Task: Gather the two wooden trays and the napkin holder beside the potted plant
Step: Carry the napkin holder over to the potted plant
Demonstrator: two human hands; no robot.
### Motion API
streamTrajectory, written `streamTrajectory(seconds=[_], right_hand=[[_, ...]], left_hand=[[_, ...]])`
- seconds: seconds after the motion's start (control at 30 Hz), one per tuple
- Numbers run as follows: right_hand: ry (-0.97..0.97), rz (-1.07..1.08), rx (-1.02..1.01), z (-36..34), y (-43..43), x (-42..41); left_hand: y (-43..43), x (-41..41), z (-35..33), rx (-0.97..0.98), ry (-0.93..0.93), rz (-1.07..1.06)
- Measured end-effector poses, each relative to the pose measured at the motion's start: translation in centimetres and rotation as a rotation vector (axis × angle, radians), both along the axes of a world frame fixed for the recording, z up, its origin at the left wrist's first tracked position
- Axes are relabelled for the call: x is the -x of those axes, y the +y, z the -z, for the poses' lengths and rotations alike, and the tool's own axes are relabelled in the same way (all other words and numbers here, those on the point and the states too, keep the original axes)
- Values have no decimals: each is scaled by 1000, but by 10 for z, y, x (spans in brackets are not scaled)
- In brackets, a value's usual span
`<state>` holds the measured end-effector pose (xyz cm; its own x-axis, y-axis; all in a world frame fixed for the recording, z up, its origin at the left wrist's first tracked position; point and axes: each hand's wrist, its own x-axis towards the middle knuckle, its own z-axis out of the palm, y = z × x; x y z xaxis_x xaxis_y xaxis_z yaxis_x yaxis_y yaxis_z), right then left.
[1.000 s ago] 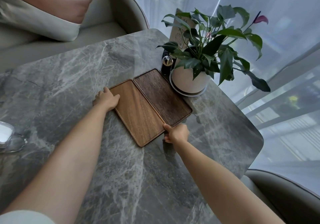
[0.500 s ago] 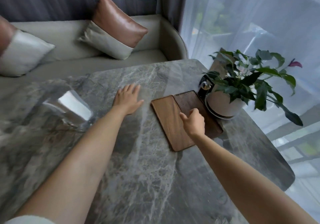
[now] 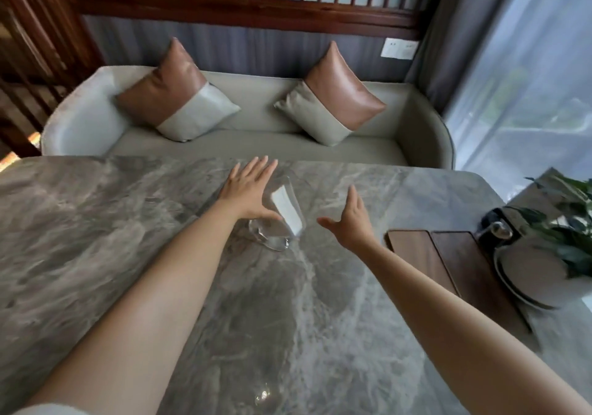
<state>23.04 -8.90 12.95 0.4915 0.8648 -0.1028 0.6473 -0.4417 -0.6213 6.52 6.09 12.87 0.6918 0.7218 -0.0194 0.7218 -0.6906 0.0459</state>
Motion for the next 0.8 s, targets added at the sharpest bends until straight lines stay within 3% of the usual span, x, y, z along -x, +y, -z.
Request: streamTrajectory(seconds=[0.17,0.33,0.6,0.8], right_hand=[[-74,-145,39,19,31,33],[-55,-179,99,40,48,48],[-17,-90,62,67,64,65],[-52,-54,46,68,61,66]], left_hand=[[27,24,20,68,84,-56],[45,20,38,193,55,-43],[63,1,68,349,-48,-1],[60,-3,67,294,-134,0]])
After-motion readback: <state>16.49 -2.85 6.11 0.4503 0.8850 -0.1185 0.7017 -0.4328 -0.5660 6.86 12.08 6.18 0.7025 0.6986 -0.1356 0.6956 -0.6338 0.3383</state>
